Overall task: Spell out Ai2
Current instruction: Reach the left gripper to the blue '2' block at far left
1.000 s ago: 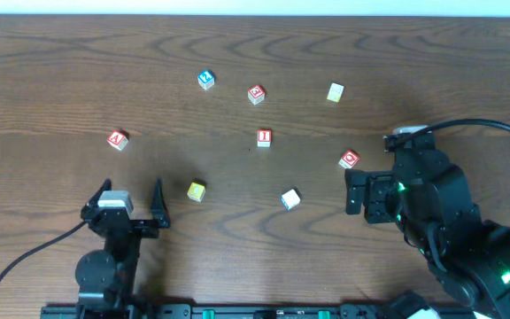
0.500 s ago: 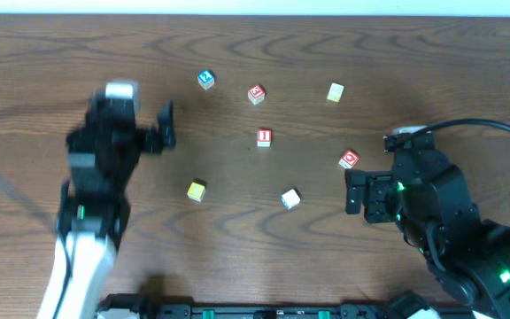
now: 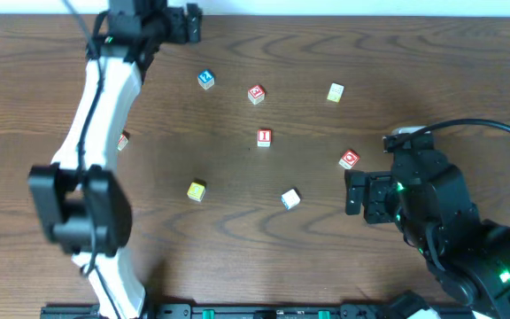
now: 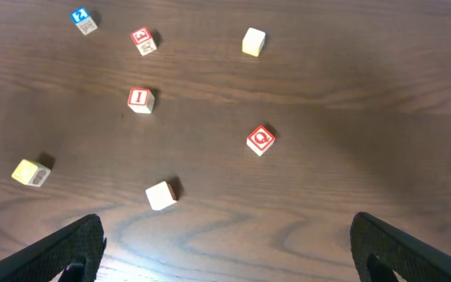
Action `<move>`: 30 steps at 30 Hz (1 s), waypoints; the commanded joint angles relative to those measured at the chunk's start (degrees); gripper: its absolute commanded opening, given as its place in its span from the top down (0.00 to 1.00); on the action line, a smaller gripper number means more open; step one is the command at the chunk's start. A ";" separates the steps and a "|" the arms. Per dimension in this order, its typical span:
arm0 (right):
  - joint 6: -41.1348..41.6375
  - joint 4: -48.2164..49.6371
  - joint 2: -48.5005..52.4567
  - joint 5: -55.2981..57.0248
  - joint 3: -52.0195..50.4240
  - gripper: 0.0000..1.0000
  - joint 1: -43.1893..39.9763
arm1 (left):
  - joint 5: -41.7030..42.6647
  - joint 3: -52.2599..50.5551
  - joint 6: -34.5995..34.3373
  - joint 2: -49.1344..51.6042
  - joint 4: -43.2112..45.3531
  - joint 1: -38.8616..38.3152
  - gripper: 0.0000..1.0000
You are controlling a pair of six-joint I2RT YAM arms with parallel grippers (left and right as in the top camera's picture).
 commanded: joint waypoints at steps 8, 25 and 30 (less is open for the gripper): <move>-0.72 -0.04 -0.20 0.79 -0.04 0.01 -0.24 | -3.21 12.79 -6.84 15.13 -8.85 -2.71 0.05; -0.72 -0.04 -0.20 0.81 -0.04 0.01 -0.24 | -0.22 12.76 -17.77 16.44 -13.57 -4.44 0.05; -0.72 -0.04 -0.22 0.79 -0.04 0.01 -0.24 | -3.04 12.76 -28.44 16.44 -14.47 -4.83 0.01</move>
